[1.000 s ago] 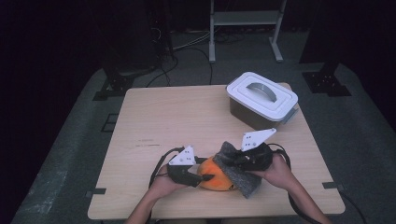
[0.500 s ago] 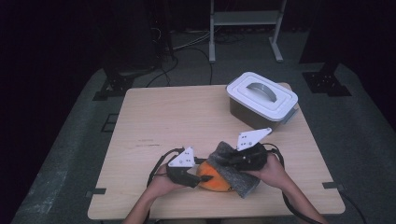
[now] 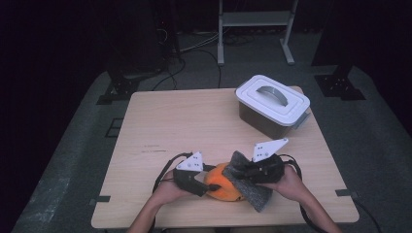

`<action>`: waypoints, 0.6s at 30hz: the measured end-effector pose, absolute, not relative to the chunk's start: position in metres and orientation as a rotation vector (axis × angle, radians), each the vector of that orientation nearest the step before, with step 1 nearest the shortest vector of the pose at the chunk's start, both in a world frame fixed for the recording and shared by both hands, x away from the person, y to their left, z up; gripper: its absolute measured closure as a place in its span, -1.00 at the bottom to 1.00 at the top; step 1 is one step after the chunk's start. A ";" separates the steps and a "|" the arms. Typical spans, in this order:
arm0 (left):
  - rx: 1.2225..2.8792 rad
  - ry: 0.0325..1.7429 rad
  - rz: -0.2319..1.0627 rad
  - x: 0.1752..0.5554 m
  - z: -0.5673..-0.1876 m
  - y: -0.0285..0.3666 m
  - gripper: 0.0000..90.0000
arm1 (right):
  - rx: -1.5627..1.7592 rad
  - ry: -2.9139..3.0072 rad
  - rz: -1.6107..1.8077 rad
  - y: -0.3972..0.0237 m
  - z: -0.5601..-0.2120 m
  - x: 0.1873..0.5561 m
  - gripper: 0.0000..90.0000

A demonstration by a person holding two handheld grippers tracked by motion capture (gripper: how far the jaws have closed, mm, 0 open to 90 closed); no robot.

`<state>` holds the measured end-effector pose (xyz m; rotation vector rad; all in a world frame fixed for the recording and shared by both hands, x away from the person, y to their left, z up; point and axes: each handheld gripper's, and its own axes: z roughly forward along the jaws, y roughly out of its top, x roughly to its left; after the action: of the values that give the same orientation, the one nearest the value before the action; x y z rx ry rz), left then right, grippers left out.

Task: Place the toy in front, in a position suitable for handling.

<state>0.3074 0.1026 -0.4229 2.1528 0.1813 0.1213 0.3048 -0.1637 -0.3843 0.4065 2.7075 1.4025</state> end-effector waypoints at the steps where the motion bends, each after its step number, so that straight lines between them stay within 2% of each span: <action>1: 2.153 0.168 0.135 0.306 -0.422 0.102 -0.08 | 0.389 2.708 1.397 -0.160 -0.380 0.305 0.71; 9: 2.166 0.116 0.181 0.301 -0.421 0.103 -0.06 | 0.322 2.706 1.386 -0.125 -0.369 0.316 0.71; 18: 2.137 0.218 0.101 0.314 -0.429 0.118 -0.09 | 0.514 2.646 1.467 -0.172 -0.386 0.317 0.71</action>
<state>0.3139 0.1185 -0.4292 2.1369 0.2184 0.1006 0.3172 -0.1717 -0.3865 0.5136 2.6458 1.4667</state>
